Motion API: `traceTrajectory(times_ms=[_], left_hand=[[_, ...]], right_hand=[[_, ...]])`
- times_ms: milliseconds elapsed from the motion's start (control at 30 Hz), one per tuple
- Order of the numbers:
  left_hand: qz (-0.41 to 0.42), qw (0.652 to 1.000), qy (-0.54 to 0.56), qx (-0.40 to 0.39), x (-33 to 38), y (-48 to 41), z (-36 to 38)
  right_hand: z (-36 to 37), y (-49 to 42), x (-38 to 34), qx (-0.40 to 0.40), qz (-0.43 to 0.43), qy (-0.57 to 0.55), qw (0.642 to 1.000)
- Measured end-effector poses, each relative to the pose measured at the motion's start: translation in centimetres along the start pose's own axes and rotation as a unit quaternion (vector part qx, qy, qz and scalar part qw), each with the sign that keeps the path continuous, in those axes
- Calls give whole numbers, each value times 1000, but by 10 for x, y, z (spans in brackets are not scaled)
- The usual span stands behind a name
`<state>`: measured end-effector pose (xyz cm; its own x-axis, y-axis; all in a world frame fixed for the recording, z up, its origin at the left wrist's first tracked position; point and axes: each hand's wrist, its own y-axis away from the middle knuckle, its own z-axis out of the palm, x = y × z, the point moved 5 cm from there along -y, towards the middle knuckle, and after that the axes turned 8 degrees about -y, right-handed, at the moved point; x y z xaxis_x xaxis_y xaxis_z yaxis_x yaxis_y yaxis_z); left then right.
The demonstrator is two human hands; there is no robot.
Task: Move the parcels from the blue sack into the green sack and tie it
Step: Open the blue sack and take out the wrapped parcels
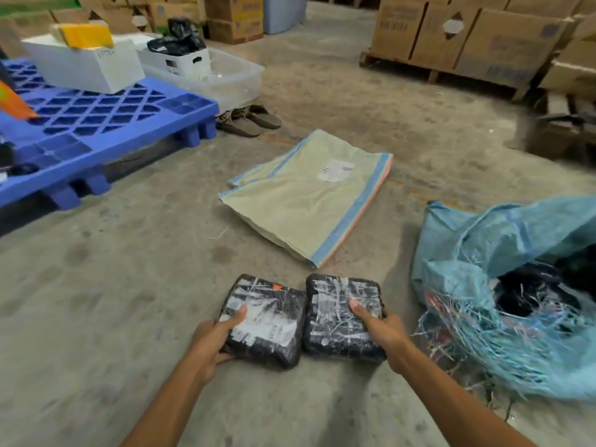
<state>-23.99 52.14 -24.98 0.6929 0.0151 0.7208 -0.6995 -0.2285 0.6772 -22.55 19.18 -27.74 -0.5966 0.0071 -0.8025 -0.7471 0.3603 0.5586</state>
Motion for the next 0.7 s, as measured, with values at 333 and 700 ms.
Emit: traceTrajectory(times_ms=[333,700], left_hand=[[172,749,-602,215,61,32,35],[444,755,-405,-262,175,211,384]], right_hand=[[-8,31,-91,-158,1,496,854],[-300,17,-247,-80,24,513,854]])
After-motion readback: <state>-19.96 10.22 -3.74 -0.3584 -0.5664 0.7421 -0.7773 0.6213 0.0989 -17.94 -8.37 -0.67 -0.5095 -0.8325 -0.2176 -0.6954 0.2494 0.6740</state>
